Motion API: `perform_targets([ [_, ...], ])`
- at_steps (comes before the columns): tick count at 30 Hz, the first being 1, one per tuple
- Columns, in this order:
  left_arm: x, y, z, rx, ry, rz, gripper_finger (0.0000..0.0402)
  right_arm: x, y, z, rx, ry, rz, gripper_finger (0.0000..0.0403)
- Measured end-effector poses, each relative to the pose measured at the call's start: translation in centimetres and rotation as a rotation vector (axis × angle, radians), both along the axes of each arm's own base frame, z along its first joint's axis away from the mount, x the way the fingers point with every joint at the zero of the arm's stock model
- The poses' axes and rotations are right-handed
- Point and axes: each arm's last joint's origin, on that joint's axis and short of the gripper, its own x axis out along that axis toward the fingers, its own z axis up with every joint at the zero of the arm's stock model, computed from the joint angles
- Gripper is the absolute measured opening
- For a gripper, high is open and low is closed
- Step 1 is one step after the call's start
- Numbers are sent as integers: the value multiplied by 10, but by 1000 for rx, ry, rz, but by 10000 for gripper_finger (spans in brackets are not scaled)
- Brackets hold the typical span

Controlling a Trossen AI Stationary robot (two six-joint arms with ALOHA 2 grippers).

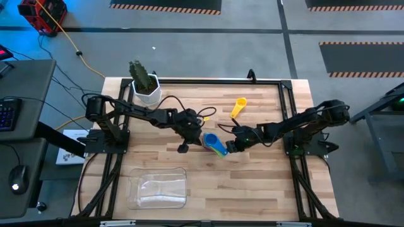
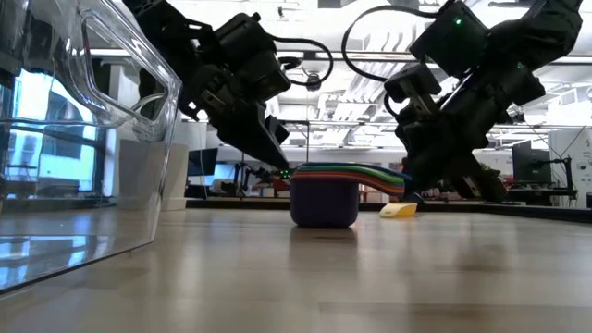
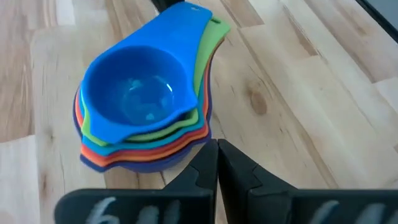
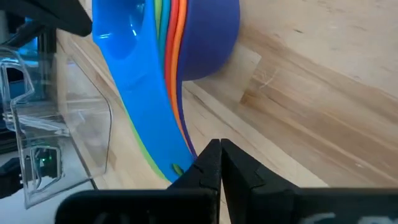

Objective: Nest measuring cups in basket
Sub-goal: Stack the blue measuring cup on top of the green measuring cup, then stack the yellow measuring cup on top of the green measuring cup

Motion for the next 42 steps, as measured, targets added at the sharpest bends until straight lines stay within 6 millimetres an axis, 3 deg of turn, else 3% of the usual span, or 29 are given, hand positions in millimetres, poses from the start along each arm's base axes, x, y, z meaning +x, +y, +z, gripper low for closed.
perform_targets([
  [11,-11,31,11,-33,20,114,0,1,13,3,40,-26,-13,0],
  [19,-30,56,49,-28,-91,158,0,1,6,4,28,-34,-15,0],
  [23,-46,66,78,-16,-178,210,0,-4,-12,18,-26,-61,-18,0],
  [26,-60,75,90,-1,-271,262,0,-20,-34,32,-97,-32,-73,0],
  [34,-96,78,68,-176,-474,456,0,-75,-87,58,-237,113,-411,5],
  [38,-98,78,63,-204,-505,481,0,-79,-111,60,-261,76,-503,43],
  [42,-98,79,63,-181,-507,525,0,-77,-134,50,-279,104,-642,115],
])
